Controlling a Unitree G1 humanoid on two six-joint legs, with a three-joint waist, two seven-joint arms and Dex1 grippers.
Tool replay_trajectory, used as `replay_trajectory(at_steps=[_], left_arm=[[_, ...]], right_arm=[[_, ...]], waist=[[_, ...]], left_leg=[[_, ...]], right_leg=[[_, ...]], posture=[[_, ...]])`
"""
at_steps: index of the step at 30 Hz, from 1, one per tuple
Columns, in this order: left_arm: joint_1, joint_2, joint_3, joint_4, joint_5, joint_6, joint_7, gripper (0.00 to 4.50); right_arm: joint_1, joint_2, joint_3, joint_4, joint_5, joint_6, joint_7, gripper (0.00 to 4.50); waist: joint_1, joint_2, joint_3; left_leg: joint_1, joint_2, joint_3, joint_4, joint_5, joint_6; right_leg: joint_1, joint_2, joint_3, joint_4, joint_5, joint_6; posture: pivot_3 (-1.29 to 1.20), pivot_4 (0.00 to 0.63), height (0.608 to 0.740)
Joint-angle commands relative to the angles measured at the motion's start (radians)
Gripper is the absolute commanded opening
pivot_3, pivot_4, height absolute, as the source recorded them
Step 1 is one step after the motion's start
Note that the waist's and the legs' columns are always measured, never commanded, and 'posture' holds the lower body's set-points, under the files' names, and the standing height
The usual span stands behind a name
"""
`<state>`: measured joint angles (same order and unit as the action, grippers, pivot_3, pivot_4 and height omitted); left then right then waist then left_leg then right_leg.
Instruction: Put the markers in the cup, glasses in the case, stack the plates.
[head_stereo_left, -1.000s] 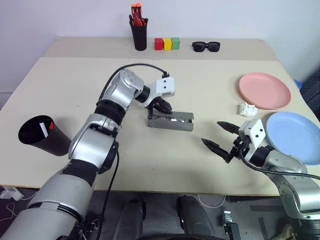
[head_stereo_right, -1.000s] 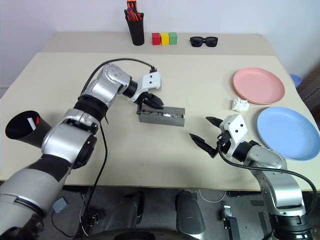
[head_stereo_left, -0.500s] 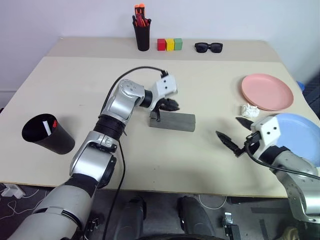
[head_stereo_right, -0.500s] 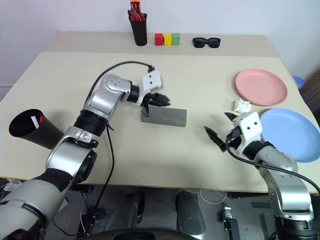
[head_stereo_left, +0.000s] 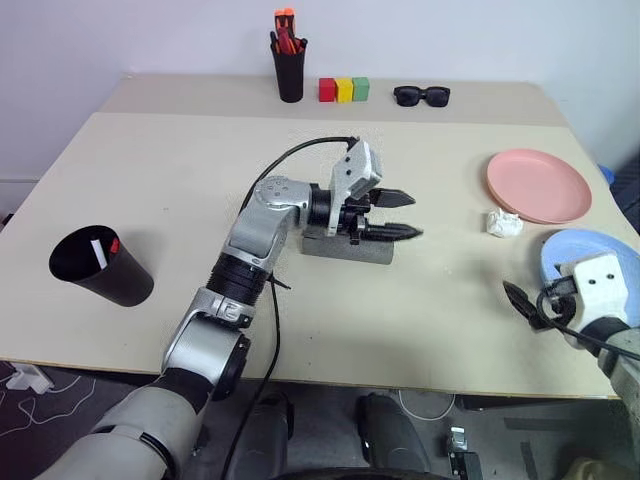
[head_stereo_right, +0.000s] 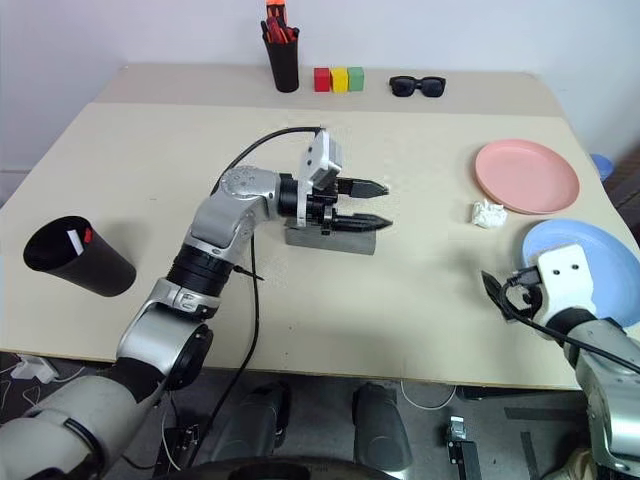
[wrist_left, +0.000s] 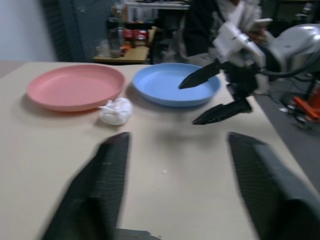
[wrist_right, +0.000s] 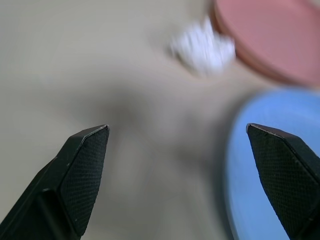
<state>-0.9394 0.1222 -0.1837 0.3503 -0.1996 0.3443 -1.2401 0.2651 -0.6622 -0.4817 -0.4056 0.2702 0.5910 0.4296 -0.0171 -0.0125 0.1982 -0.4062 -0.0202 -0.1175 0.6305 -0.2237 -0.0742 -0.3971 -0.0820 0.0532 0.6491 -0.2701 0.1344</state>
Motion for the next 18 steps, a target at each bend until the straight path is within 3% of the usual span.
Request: replay_trajectory(at_steps=[1,10,18], left_arm=[[-0.017,0.025,-0.014,-0.057,-0.051,0.013,-0.056,4.46],[-0.013,0.117,-0.097,-0.068,-0.032,-0.075,-0.182,4.46],[-0.001,0.156,-0.131,-0.073,-0.014,-0.127,-0.198,4.46]], right_arm=[[0.026,-0.001,-0.038,0.028,-0.035,-0.032,-0.010,4.50],[-0.002,0.030,-0.012,0.127,-0.055,-0.081,-0.023,4.50],[-0.046,0.041,0.019,0.167,-0.061,-0.085,-0.024,4.50]], waist=[[0.000,0.000,0.000],[-0.001,0.000,0.000],[-0.003,0.000,0.000]], left_leg=[[0.000,0.000,0.000,0.000,0.000,0.000],[0.000,0.000,0.000,0.000,0.000,0.000],[0.001,0.000,0.000,0.000,0.000,0.000]], right_leg=[[0.000,0.000,0.000,0.000,0.000,0.000],[0.000,0.000,0.000,0.000,0.000,0.000],[0.001,0.000,0.000,-0.001,0.000,0.000]], posture=[[0.00,0.150,0.740],[0.00,0.150,0.740],[0.00,0.150,0.740]])
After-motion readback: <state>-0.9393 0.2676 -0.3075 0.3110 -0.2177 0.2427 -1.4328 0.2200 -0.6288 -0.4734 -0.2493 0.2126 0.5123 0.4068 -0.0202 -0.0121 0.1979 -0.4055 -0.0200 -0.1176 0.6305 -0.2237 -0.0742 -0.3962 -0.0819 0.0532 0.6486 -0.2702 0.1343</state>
